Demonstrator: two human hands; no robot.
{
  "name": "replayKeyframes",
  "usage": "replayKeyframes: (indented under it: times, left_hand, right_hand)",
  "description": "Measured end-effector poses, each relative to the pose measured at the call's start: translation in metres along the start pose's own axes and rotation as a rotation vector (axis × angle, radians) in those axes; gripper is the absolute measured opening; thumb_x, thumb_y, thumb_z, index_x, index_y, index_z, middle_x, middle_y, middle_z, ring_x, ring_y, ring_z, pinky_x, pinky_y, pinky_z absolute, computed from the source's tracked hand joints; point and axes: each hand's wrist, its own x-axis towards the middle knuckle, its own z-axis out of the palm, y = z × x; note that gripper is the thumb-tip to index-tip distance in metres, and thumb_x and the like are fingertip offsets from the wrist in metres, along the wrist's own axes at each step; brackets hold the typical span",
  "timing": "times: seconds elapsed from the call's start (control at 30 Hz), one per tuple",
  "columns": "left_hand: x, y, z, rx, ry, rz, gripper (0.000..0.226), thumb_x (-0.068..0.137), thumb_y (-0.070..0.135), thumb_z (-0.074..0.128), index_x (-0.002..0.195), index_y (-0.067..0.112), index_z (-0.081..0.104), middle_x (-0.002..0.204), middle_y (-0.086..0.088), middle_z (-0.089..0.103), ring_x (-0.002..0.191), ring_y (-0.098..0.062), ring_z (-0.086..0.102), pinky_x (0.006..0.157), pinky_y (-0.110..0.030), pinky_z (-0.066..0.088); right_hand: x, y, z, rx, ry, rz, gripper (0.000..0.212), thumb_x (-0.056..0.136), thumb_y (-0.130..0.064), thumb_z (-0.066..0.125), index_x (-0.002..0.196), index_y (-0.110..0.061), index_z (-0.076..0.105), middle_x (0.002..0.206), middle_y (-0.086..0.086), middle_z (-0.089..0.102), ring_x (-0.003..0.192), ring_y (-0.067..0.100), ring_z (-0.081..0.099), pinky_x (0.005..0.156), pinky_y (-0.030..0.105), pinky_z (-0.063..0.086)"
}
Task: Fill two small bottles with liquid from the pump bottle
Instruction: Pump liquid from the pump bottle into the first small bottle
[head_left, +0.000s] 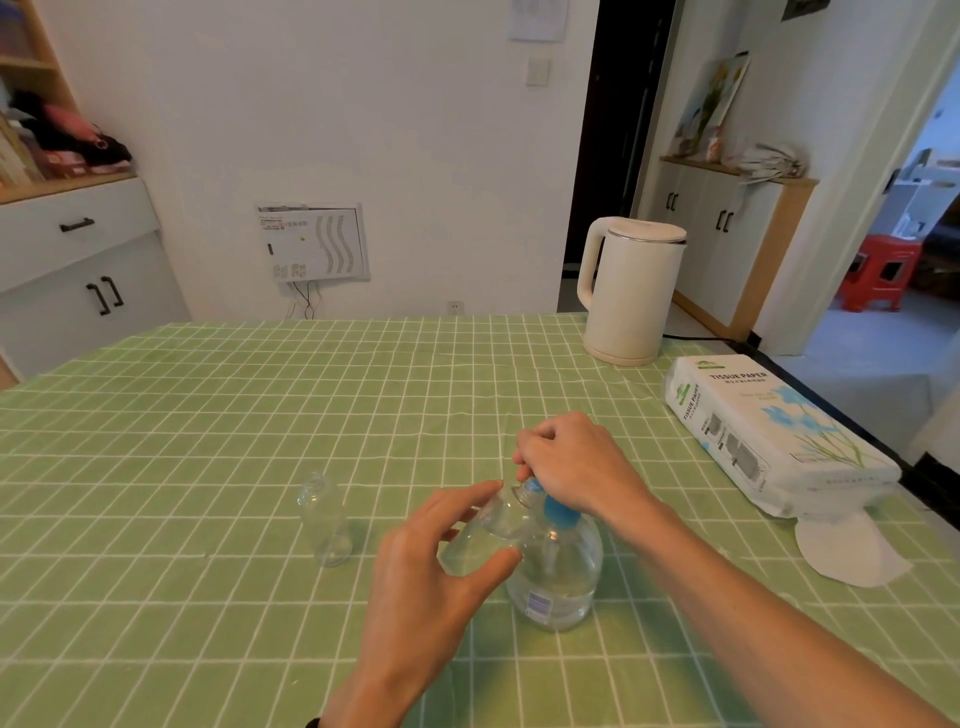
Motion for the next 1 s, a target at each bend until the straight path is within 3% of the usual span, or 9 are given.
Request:
replayKeyframes:
  times: [0.1, 0.17, 0.23, 0.3, 0.43, 0.57, 0.77, 0.9, 1.0]
  left_hand:
    - [0.002, 0.001, -0.001, -0.002, 0.002, 0.011, 0.062, 0.073, 0.022, 0.093, 0.121, 0.052, 0.067, 0.114, 0.034, 0.071, 0.107, 0.001, 0.068, 0.087, -0.008, 0.047]
    - [0.003, 0.002, -0.001, -0.004, 0.005, 0.019, 0.06, 0.073, 0.027, 0.092, 0.121, 0.053, 0.066, 0.114, 0.033, 0.071, 0.107, 0.0, 0.068, 0.086, -0.008, 0.047]
    - [0.002, 0.002, 0.0, -0.021, 0.01, 0.024, 0.054, 0.073, 0.038, 0.086, 0.121, 0.053, 0.067, 0.113, 0.032, 0.072, 0.107, -0.001, 0.069, 0.086, -0.008, 0.048]
    - [0.002, 0.002, 0.001, -0.018, 0.007, 0.02, 0.052, 0.073, 0.043, 0.082, 0.122, 0.052, 0.067, 0.114, 0.032, 0.072, 0.107, 0.001, 0.069, 0.086, -0.006, 0.047]
    - [0.0, -0.004, 0.003, -0.018, -0.007, 0.017, 0.057, 0.073, 0.029, 0.089, 0.121, 0.05, 0.068, 0.113, 0.03, 0.072, 0.106, -0.001, 0.069, 0.084, -0.007, 0.048]
    - [-0.002, -0.007, 0.003, -0.002, -0.017, 0.014, 0.061, 0.073, 0.02, 0.093, 0.122, 0.047, 0.069, 0.113, 0.029, 0.073, 0.106, -0.003, 0.069, 0.086, -0.009, 0.048]
    - [0.001, -0.002, 0.0, -0.017, -0.007, 0.021, 0.059, 0.074, 0.026, 0.091, 0.123, 0.049, 0.068, 0.113, 0.031, 0.072, 0.107, -0.001, 0.068, 0.086, -0.006, 0.046]
    - [0.005, 0.003, 0.0, -0.014, 0.005, 0.028, 0.055, 0.072, 0.035, 0.085, 0.123, 0.05, 0.068, 0.113, 0.031, 0.071, 0.106, 0.003, 0.068, 0.086, -0.004, 0.045]
    - [0.004, 0.002, 0.0, -0.021, 0.003, 0.029, 0.055, 0.072, 0.043, 0.081, 0.124, 0.051, 0.067, 0.114, 0.032, 0.071, 0.107, 0.003, 0.068, 0.086, -0.005, 0.046]
  right_hand:
    - [0.003, -0.004, -0.004, -0.01, -0.005, 0.002, 0.041, 0.098, -0.031, 0.055, 0.105, 0.001, 0.079, 0.105, 0.017, 0.083, 0.089, 0.037, 0.077, 0.097, 0.056, 0.062]
    - [0.003, -0.004, -0.003, 0.009, -0.007, 0.003, 0.04, 0.098, -0.029, 0.055, 0.106, 0.003, 0.078, 0.107, 0.019, 0.082, 0.077, 0.031, 0.067, 0.097, 0.058, 0.061]
    - [0.003, -0.001, 0.001, 0.029, -0.008, 0.008, 0.039, 0.097, -0.027, 0.055, 0.106, 0.004, 0.078, 0.104, 0.018, 0.082, 0.088, 0.039, 0.075, 0.099, 0.059, 0.06]
    - [0.002, 0.003, 0.004, 0.045, -0.009, 0.019, 0.037, 0.097, -0.026, 0.056, 0.102, 0.003, 0.08, 0.094, 0.011, 0.084, 0.101, 0.037, 0.078, 0.099, 0.057, 0.061]
    - [0.001, 0.007, 0.008, 0.06, -0.025, 0.032, 0.036, 0.099, -0.027, 0.057, 0.098, 0.0, 0.081, 0.088, 0.006, 0.085, 0.098, 0.034, 0.079, 0.097, 0.054, 0.062]
    - [-0.001, 0.007, 0.008, 0.068, -0.015, 0.026, 0.039, 0.099, -0.029, 0.056, 0.101, 0.002, 0.08, 0.1, 0.017, 0.083, 0.105, 0.039, 0.077, 0.1, 0.056, 0.061]
    - [0.002, 0.001, 0.001, 0.069, -0.024, 0.037, 0.041, 0.098, -0.029, 0.055, 0.108, 0.003, 0.079, 0.106, 0.019, 0.082, 0.109, 0.041, 0.075, 0.103, 0.057, 0.06]
    - [0.004, -0.003, -0.001, 0.044, -0.015, 0.038, 0.041, 0.097, -0.03, 0.056, 0.108, 0.002, 0.079, 0.107, 0.018, 0.082, 0.086, 0.034, 0.075, 0.1, 0.056, 0.061]
    - [0.003, 0.0, 0.002, 0.064, -0.005, 0.04, 0.038, 0.097, -0.028, 0.056, 0.105, 0.002, 0.08, 0.098, 0.013, 0.084, 0.103, 0.037, 0.078, 0.1, 0.056, 0.061]
